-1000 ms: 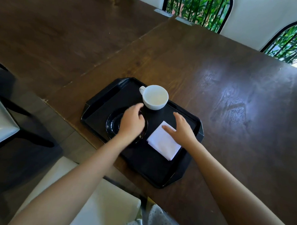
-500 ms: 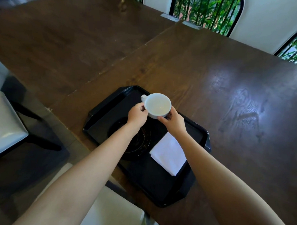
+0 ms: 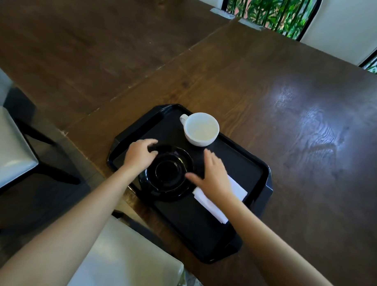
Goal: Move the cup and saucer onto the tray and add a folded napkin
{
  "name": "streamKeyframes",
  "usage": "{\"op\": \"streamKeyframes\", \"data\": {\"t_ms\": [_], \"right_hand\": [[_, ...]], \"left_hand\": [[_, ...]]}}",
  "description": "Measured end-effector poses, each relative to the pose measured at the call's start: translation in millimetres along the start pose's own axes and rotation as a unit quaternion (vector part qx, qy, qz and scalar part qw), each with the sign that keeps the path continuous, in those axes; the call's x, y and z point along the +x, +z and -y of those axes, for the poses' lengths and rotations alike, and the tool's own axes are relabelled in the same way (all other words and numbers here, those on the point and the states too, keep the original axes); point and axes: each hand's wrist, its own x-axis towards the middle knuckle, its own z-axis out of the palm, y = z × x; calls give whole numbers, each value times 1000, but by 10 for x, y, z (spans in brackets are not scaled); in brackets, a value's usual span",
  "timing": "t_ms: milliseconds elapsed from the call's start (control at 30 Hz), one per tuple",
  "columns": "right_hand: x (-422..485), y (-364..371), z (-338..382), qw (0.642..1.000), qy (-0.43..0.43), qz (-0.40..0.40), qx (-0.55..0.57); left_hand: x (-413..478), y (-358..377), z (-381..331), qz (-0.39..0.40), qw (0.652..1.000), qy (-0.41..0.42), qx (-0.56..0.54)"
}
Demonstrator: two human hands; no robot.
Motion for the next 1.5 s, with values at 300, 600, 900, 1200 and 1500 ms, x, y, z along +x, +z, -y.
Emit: {"op": "streamKeyframes", "data": {"t_ms": [300, 600, 900, 1200, 1500], "right_hand": [[-72, 240, 166, 990, -37, 54, -122], [-510, -54, -221, 979, 64, 17, -194], [-562, 22, -310, 983, 73, 42, -162], [-569, -76, -291, 982, 73, 74, -158], [-633, -552, -176, 965, 122, 167, -163]], "left_hand": [[54, -6, 188, -11, 999, 3, -41], [-567, 167, -284, -106, 969, 218, 51], [-1093, 1017, -419, 82, 962, 248, 75], [-1107, 1038, -501, 82, 960, 237, 124], [-1077, 676, -954, 171, 944, 187, 211]]}}
